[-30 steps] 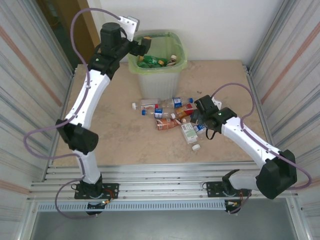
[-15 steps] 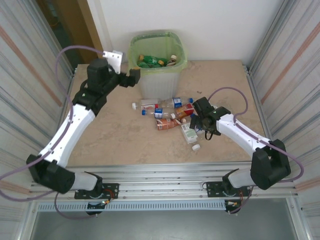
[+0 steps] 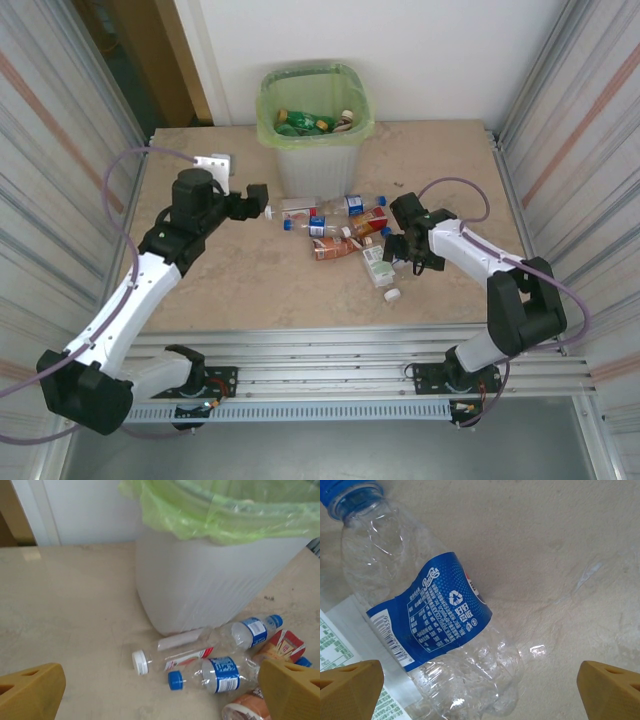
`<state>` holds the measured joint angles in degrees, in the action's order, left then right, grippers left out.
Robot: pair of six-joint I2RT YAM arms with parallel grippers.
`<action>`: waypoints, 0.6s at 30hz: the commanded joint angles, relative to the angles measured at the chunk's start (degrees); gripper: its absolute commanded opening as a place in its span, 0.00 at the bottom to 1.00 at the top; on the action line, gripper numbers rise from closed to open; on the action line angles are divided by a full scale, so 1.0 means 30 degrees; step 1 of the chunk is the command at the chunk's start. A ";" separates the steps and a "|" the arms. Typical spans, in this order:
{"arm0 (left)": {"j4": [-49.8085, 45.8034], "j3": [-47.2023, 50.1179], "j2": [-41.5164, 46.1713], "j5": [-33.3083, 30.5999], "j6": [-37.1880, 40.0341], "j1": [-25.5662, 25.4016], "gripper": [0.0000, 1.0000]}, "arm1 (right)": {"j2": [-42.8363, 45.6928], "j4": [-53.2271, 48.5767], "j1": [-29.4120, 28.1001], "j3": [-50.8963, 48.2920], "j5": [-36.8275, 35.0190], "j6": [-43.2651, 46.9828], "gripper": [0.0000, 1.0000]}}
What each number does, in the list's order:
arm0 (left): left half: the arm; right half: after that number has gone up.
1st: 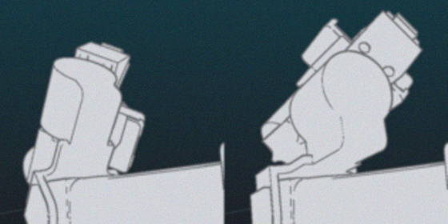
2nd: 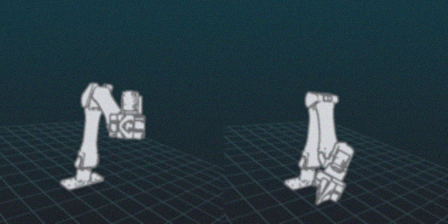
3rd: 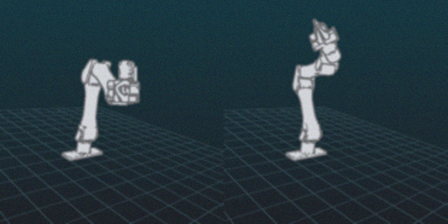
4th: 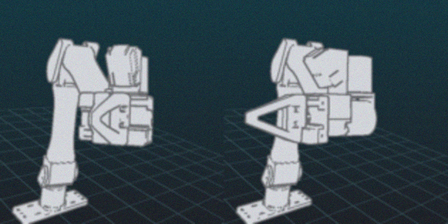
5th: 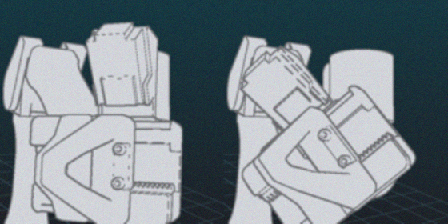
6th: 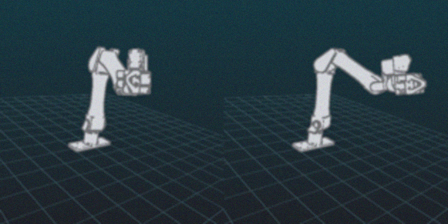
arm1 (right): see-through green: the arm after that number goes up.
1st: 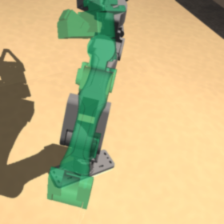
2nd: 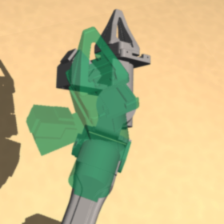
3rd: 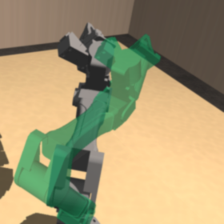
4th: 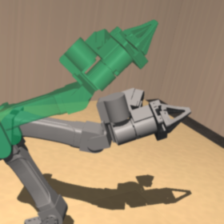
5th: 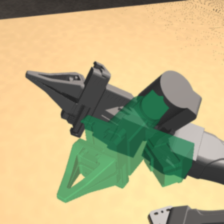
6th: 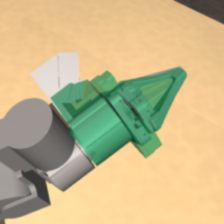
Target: Put the plastic bottles in the bin
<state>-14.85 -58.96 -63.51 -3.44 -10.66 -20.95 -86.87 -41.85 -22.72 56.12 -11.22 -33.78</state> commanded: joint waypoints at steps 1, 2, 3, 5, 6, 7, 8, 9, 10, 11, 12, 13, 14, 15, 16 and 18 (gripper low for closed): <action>0.0058 0.0237 0.0639 -0.0639 -0.0711 0.0226 0.99 | -0.0352 0.0173 0.0217 -0.0095 0.0568 0.0701 0.98; 0.0087 0.0212 0.0626 -0.0640 -0.0725 0.0230 0.99 | -0.0412 0.0258 0.0247 -0.0125 0.0660 0.0720 0.98; 0.0116 0.0178 0.0587 -0.0640 -0.0725 0.0270 0.99 | -0.0482 0.0360 0.0269 -0.0189 0.0799 0.0741 0.98; 0.0160 0.0178 0.0535 -0.0640 -0.0727 0.0256 0.99 | -0.0643 0.0606 0.0292 -0.0356 0.0982 0.0765 0.98; 0.0175 0.0147 0.0467 -0.0640 -0.0711 0.0303 0.99 | -0.0738 0.0740 0.0340 -0.0414 0.1042 0.0724 0.98; 0.0175 0.0155 0.0419 -0.0656 -0.0753 0.0304 0.99 | -0.0826 0.0843 0.0420 -0.0475 0.1074 0.0737 0.98; 0.0175 0.0154 0.0395 -0.0663 -0.0755 0.0304 0.99 | -0.0895 0.0908 0.0504 -0.0543 0.1075 0.0651 0.98; 0.0175 0.0145 0.0327 -0.0660 -0.0795 0.0315 0.99 | -0.1002 0.1039 0.0596 -0.0598 0.1126 0.0644 0.98; 0.0147 0.0162 0.0281 -0.0654 -0.0784 0.0333 0.99 | -0.1083 0.1156 0.0701 -0.0629 0.1159 0.0632 0.98; 0.0146 0.0153 0.0230 -0.0652 -0.0788 0.0326 0.99 | -0.1160 0.1268 0.0849 -0.0694 0.1214 0.0612 0.98; 0.0172 0.0154 0.0204 -0.0660 -0.0786 0.0330 0.99 | -0.1232 0.1342 0.0934 -0.0690 0.1264 0.0621 0.98; 0.0146 0.0154 0.0166 -0.0663 -0.0831 0.0329 0.99 | -0.1366 0.1419 0.1072 -0.0688 0.1323 0.0651 0.98; 0.0147 0.0164 0.0122 -0.0643 -0.0835 0.0333 0.99 | -0.1473 0.1487 0.1154 -0.0682 0.1363 0.0695 0.99; 0.0161 0.0166 0.0079 -0.0643 -0.0820 0.0361 0.99 | -0.1556 0.1570 0.1264 -0.0661 0.1396 0.0704 0.99; 0.0146 0.0185 0.0066 -0.0646 -0.0828 0.0362 0.99 | -0.1668 0.1682 0.1336 -0.0628 0.1440 0.0748 0.99; 0.0146 0.0147 0.0008 -0.0651 -0.0814 0.0365 0.99 | -0.1899 0.1868 0.1477 -0.0601 0.1529 0.0844 1.00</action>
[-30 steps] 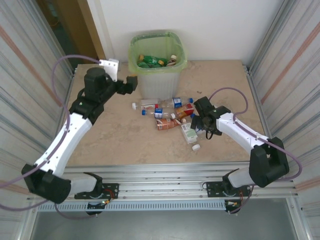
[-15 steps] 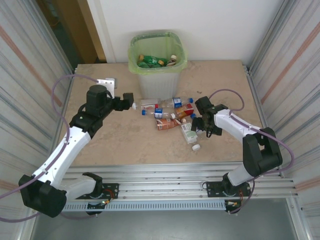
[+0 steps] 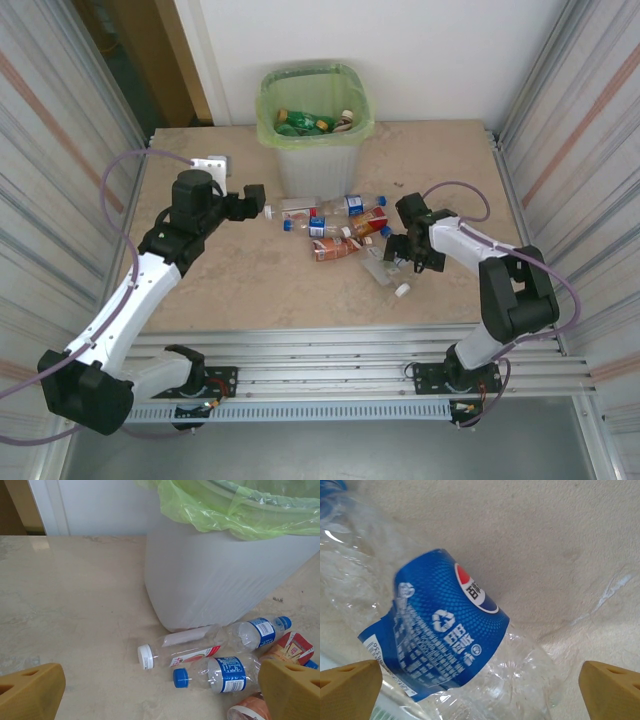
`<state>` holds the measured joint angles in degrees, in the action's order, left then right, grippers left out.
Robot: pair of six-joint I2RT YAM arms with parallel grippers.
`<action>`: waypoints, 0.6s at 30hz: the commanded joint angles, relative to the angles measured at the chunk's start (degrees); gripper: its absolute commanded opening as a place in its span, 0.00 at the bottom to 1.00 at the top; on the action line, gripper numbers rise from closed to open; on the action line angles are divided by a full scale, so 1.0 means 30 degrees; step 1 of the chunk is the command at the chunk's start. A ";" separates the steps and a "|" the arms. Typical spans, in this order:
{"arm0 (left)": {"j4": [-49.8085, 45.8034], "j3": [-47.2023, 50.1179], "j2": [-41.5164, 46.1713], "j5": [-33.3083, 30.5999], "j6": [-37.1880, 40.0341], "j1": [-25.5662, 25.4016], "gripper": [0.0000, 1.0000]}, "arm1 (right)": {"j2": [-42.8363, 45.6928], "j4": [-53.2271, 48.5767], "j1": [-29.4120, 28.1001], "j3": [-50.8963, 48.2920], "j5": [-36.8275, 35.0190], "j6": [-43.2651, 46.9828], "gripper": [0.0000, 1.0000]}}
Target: Put the plastic bottles in the bin
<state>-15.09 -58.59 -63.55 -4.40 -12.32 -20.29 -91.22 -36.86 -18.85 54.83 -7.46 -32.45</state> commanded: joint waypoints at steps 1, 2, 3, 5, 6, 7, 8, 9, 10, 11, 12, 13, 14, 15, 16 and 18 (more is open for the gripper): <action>0.0204 0.0032 -0.0014 -0.0348 -0.0247 0.0187 0.99 | -0.0593 0.0296 0.0262 -0.0140 0.0313 0.0437 1.00; 0.0197 0.0044 -0.0054 -0.0319 -0.0248 0.0186 0.99 | -0.0767 0.0394 0.0349 -0.0034 0.0377 0.0539 1.00; 0.0194 0.0020 -0.0062 -0.0319 -0.0272 0.0209 0.99 | -0.0900 0.0443 0.0399 0.0053 0.0415 0.0597 1.00; 0.0189 -0.0010 -0.0143 -0.0288 -0.0267 0.0241 0.99 | -0.1297 0.0396 0.0454 0.0314 0.0335 0.0755 1.00; 0.0219 0.0002 -0.0137 -0.0259 -0.0261 0.0250 0.99 | -0.1442 0.0439 0.0485 0.0423 0.0295 0.0810 1.00; 0.0197 -0.0007 -0.0167 -0.0254 -0.0272 0.0284 0.99 | -0.1643 0.0422 0.0505 0.0570 0.0251 0.0880 0.99; 0.0197 0.0015 -0.0172 -0.0242 -0.0288 0.0305 0.99 | -0.1785 0.0394 0.0512 0.0696 0.0154 0.0920 0.99; 0.0195 -0.0010 -0.0187 -0.0238 -0.0261 0.0318 0.99 | -0.1934 0.0367 0.0567 0.0840 0.0068 0.1017 0.99; 0.0197 -0.0040 -0.0224 -0.0255 -0.0274 0.0318 0.99 | -0.2133 0.0314 0.0560 0.1060 -0.0058 0.1101 0.98; 0.0197 -0.0036 -0.0261 -0.0223 -0.0270 0.0331 0.99 | -0.2311 0.0236 0.0571 0.1262 -0.0256 0.1190 0.98; 0.0197 -0.0037 -0.0284 -0.0192 -0.0274 0.0359 0.99 | -0.2471 0.0130 0.0575 0.1444 -0.0413 0.1279 0.98; 0.0197 -0.0034 -0.0291 -0.0202 -0.0272 0.0378 0.99 | -0.2683 -0.0001 0.0600 0.1676 -0.0621 0.1391 0.98; 0.0182 -0.0034 -0.0308 -0.0159 -0.0266 0.0400 0.99 | -0.2931 -0.0144 0.0602 0.1937 -0.0873 0.1524 0.98; 0.0197 -0.0069 -0.0349 -0.0167 -0.0286 0.0407 0.99 | -0.3095 -0.0191 0.0608 0.2095 -0.0994 0.1698 0.98; 0.0197 -0.0069 -0.0375 -0.0116 -0.0289 0.0431 0.99 | -0.3267 -0.0244 0.0629 0.2278 -0.1125 0.1898 0.98; 0.0197 -0.0069 -0.0393 -0.0114 -0.0284 0.0462 0.99 | -0.3578 -0.0404 0.0658 0.2664 -0.1293 0.2237 0.98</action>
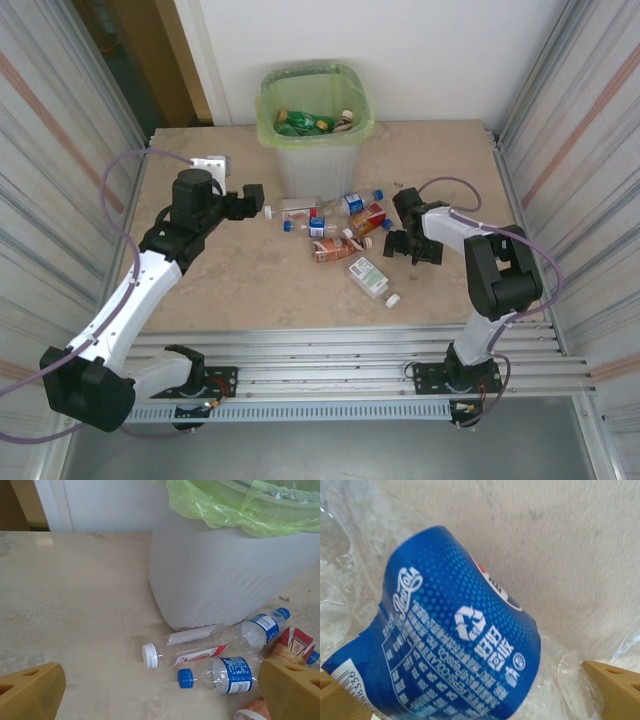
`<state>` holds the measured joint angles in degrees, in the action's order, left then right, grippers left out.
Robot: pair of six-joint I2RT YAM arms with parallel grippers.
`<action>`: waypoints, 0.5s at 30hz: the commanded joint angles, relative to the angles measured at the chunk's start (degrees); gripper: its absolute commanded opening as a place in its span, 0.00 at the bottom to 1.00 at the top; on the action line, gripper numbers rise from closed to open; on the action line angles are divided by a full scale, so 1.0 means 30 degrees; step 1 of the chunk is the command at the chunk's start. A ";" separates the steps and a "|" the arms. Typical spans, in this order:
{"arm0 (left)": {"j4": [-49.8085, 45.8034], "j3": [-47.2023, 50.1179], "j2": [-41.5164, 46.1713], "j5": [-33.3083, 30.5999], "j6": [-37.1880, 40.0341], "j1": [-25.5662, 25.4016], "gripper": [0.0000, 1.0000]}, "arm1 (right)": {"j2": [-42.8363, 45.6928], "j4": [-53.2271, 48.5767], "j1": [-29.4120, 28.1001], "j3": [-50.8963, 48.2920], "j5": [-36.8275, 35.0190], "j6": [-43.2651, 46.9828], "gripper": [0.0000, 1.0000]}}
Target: Put the plastic bottles in the bin
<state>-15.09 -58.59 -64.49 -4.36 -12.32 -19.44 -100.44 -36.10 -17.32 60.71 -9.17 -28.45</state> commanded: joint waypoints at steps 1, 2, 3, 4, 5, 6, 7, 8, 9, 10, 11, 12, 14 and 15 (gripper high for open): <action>0.0218 -0.0067 -0.0104 -0.0075 -0.0289 0.0162 0.99 | -0.0662 -0.0776 0.0164 0.0916 -0.0830 0.1146 0.98; 0.0223 -0.0066 -0.0149 -0.0058 -0.0318 0.0192 0.99 | -0.0780 -0.0896 0.0150 0.1084 -0.0922 0.1312 0.98; 0.0226 -0.0061 -0.0150 -0.0044 -0.0318 0.0196 0.99 | -0.0874 -0.1009 0.0159 0.1245 -0.0957 0.1536 0.98; 0.0255 -0.0074 -0.0179 -0.0052 -0.0347 0.0198 0.99 | -0.0938 -0.1141 0.0154 0.1394 -0.0956 0.1795 0.98; 0.0255 -0.0070 -0.0180 -0.0018 -0.0355 0.0210 0.99 | -0.0950 -0.1215 0.0164 0.1489 -0.0908 0.2031 0.98; 0.0255 -0.0077 -0.0211 -0.0033 -0.0339 0.0238 0.99 | -0.0943 -0.1268 0.0193 0.1581 -0.0714 0.2364 0.98; 0.0255 -0.0070 -0.0184 -0.0030 -0.0333 0.0229 0.99 | -0.0914 -0.1198 0.0259 0.1641 -0.0436 0.2802 0.98; 0.0263 -0.0069 -0.0236 -0.0040 -0.0348 0.0246 0.99 | -0.0913 -0.1184 0.0310 0.1718 -0.0185 0.3205 0.98; 0.0284 -0.0068 -0.0239 -0.0040 -0.0348 0.0268 0.99 | -0.0939 -0.1152 0.0325 0.1819 0.0082 0.3685 0.98; 0.0285 -0.0067 -0.0271 -0.0018 -0.0355 0.0269 0.99 | -0.1033 -0.1144 0.0325 0.1961 0.0233 0.4149 0.98; 0.0292 -0.0041 -0.0269 0.0014 -0.0349 0.0280 0.99 | -0.1118 -0.1151 0.0347 0.2059 0.0280 0.4450 0.98; 0.0290 0.0004 -0.0271 0.0003 -0.0363 0.0291 0.99 | -0.1256 -0.1180 0.0340 0.2201 0.0399 0.4874 0.98; 0.0341 0.0018 -0.0271 0.0014 -0.0383 0.0298 0.99 | -0.1582 -0.1152 0.0434 0.2434 0.0565 0.5409 0.98; 0.0342 0.0045 -0.0267 0.0018 -0.0406 0.0328 0.99 | -0.1786 -0.1193 0.0496 0.2590 0.0592 0.5551 0.98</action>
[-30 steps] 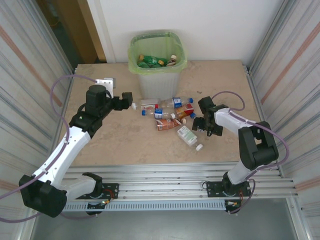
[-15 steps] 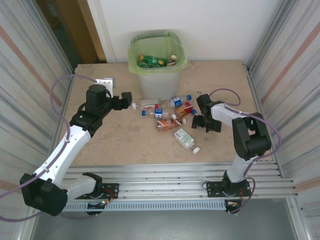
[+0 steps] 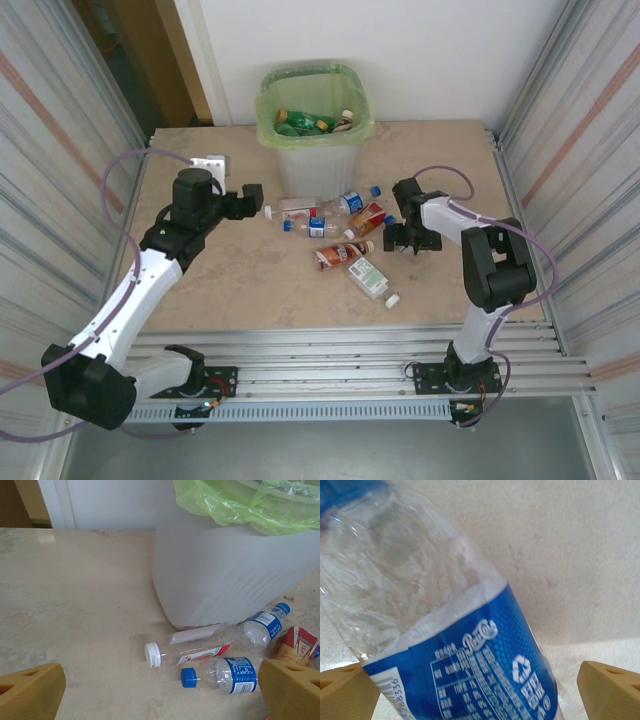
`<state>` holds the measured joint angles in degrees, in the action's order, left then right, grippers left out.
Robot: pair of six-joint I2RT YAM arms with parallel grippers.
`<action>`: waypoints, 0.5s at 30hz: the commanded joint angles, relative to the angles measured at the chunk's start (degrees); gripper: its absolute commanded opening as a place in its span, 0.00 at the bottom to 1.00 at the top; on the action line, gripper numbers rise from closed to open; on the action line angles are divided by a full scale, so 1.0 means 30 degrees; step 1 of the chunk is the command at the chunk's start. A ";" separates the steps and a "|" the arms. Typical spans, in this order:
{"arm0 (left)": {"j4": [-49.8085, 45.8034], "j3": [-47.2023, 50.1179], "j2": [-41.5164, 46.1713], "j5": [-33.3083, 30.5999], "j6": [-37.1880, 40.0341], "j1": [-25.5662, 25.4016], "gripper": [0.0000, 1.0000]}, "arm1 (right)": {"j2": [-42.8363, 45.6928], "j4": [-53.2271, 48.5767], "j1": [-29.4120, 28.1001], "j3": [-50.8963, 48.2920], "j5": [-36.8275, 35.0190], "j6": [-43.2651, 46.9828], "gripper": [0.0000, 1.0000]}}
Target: Put the plastic bottles in the bin
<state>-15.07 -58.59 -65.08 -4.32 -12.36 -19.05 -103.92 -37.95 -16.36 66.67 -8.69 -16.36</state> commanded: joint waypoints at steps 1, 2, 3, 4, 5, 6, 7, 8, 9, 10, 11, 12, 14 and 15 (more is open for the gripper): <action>0.0336 0.0047 -0.0065 -0.0025 -0.0391 0.0171 0.99 | -0.0830 -0.0645 0.0247 0.0756 0.0479 0.1628 0.98; 0.0314 0.0048 -0.0069 -0.0020 -0.0392 0.0196 0.99 | -0.0973 -0.0703 0.0338 0.0869 0.0482 0.1676 0.99; 0.0302 0.0047 -0.0038 -0.0005 -0.0394 0.0226 0.99 | -0.1139 -0.0816 0.0410 0.0988 0.0465 0.1724 0.99; 0.0306 0.0049 -0.0034 0.0001 -0.0392 0.0216 0.99 | -0.1281 -0.0951 0.0486 0.1103 0.0490 0.1782 0.97; 0.0296 0.0047 0.0007 0.0003 -0.0393 0.0248 0.99 | -0.1379 -0.1049 0.0534 0.1174 0.0537 0.1819 0.95; 0.0306 0.0061 -0.0011 -0.0054 -0.0394 0.0252 0.99 | -0.1372 -0.1103 0.0575 0.1183 0.0552 0.1846 0.93; 0.0330 0.0079 0.0018 -0.0054 -0.0392 0.0252 0.99 | -0.1381 -0.1112 0.0590 0.1148 0.0632 0.1874 0.90; 0.0336 0.0115 0.0013 -0.0055 -0.0393 0.0257 0.99 | -0.1313 -0.1139 0.0618 0.1099 0.0695 0.1885 0.87; 0.0327 0.0129 0.0015 -0.0037 -0.0420 0.0292 0.99 | -0.1235 -0.1147 0.0619 0.1015 0.0753 0.1879 0.84; 0.0364 0.0134 0.0018 -0.0022 -0.0450 0.0296 0.99 | -0.1139 -0.1175 0.0619 0.0938 0.0755 0.1852 0.82; 0.0365 0.0135 0.0014 0.0018 -0.0479 0.0290 0.99 | -0.0961 -0.1220 0.0633 0.0839 0.0779 0.1781 0.79; 0.0394 0.0160 0.0022 0.0057 -0.0513 0.0300 0.99 | -0.0808 -0.1231 0.0634 0.0711 0.0730 0.1713 0.75; 0.0438 0.0137 0.0015 0.0139 -0.0567 0.0343 0.99 | -0.0364 -0.1231 0.0619 0.0432 0.0721 0.1589 0.69; 0.0453 0.0156 -0.0005 0.0208 -0.0599 0.0329 0.99 | -0.0103 -0.1223 0.0620 0.0232 0.0734 0.1517 0.67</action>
<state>-14.92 -58.59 -65.08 -4.12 -13.23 -18.68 -106.76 -39.55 -14.63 68.66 -6.90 -11.46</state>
